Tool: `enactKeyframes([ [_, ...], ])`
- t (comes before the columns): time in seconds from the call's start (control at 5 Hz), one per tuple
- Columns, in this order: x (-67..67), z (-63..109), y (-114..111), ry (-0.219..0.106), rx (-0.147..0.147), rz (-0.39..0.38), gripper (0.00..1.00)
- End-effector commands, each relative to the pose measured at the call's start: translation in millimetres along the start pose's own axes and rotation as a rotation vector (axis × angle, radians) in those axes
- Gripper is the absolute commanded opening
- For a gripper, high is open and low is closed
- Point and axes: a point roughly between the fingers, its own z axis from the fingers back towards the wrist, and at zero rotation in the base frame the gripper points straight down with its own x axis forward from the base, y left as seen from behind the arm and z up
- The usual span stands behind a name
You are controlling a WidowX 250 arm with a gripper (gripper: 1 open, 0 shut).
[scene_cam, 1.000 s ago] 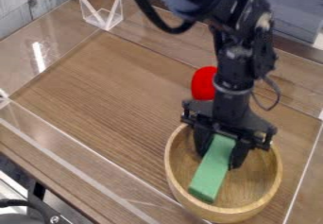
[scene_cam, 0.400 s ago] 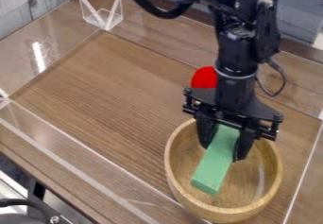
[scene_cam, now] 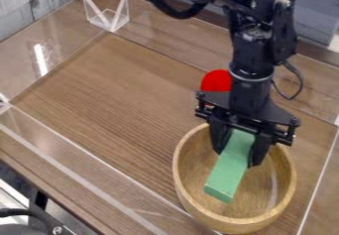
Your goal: Remove the green block from the brown bowl and put it on the table
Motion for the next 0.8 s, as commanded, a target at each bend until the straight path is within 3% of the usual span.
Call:
enactKeyframes([
  [0.0, 4.0, 10.5, -5.3, -0.035, -0.015, 0.008, 0.00],
  [0.6, -2.8, 5.7, -12.2, -0.028, -0.014, 0.064, 0.00],
])
